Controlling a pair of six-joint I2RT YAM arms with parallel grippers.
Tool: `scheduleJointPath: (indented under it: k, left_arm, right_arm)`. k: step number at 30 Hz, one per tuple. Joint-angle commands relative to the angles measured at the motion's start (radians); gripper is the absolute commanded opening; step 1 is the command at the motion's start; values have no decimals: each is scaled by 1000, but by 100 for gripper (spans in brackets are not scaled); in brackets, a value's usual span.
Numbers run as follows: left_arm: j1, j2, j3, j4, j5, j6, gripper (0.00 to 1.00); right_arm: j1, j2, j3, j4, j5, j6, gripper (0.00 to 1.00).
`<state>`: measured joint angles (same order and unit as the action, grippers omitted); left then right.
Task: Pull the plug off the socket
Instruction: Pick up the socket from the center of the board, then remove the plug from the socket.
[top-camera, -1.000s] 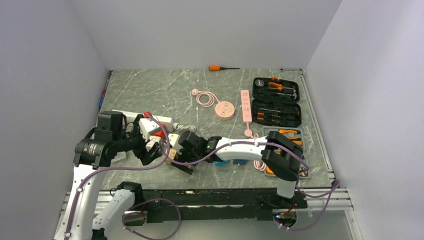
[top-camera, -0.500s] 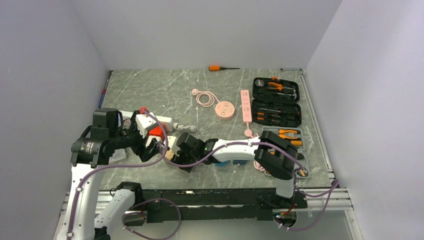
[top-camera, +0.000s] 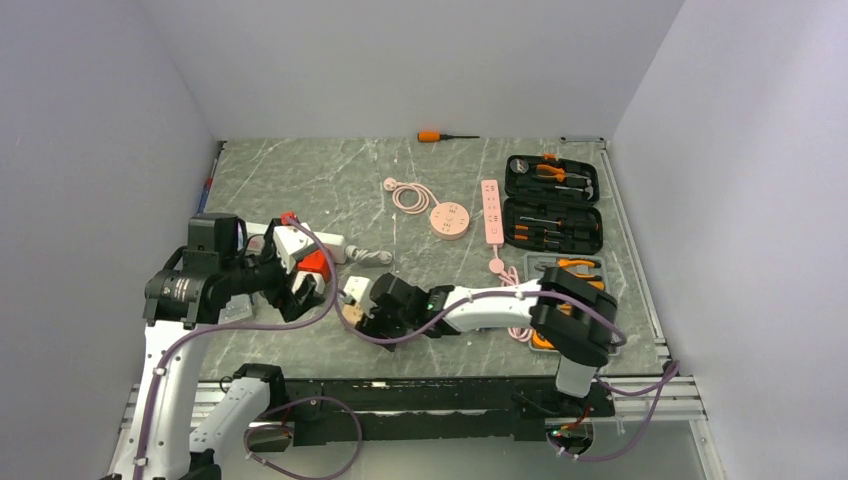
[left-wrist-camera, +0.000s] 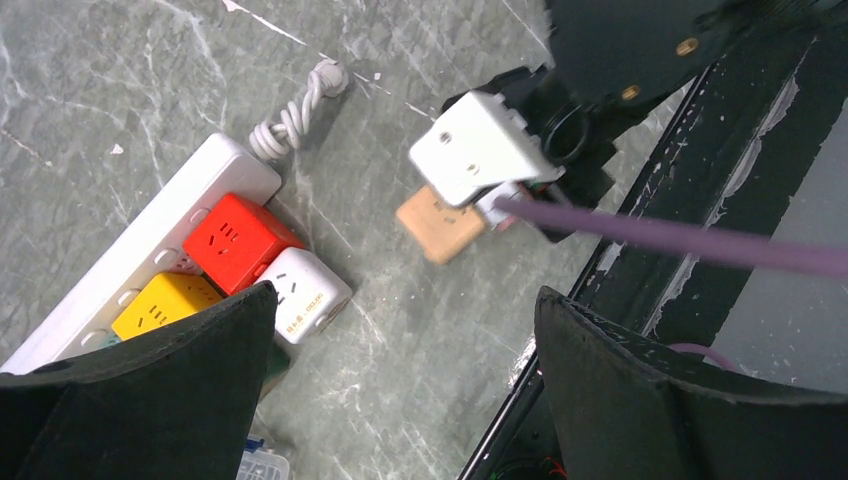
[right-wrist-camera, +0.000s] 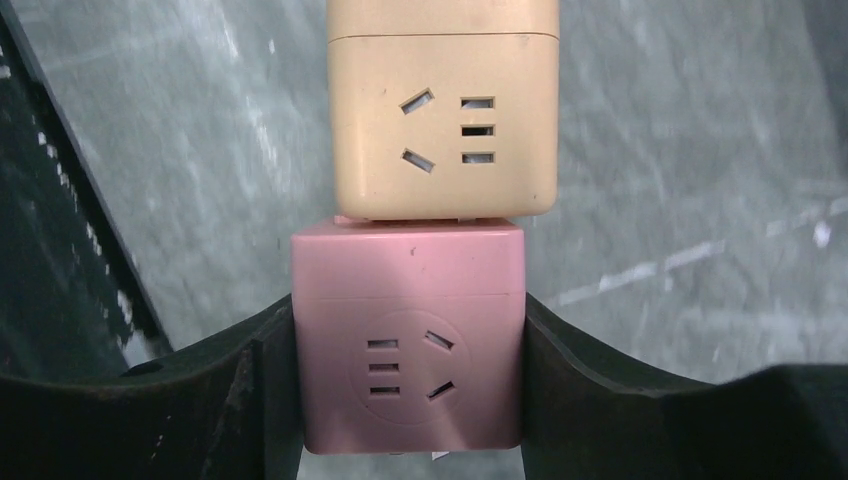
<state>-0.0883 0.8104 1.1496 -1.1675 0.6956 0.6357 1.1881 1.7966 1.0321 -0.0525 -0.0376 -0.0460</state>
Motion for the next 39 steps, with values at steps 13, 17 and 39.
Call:
scheduleJointPath:
  k: [13,17,39]
  left_arm:
    - [-5,-1,-139,172,31,106,99]
    - [-7,-99,-202,225,47,287,99]
    - [-168,-378,-423,353,49,1101,99]
  right_arm:
    - [-18,-441,-93,-123,-12,164,0]
    - [-70,-477,-56,-168,-97,194,0]
    - [-161,-410,264,-421,-333,237,0]
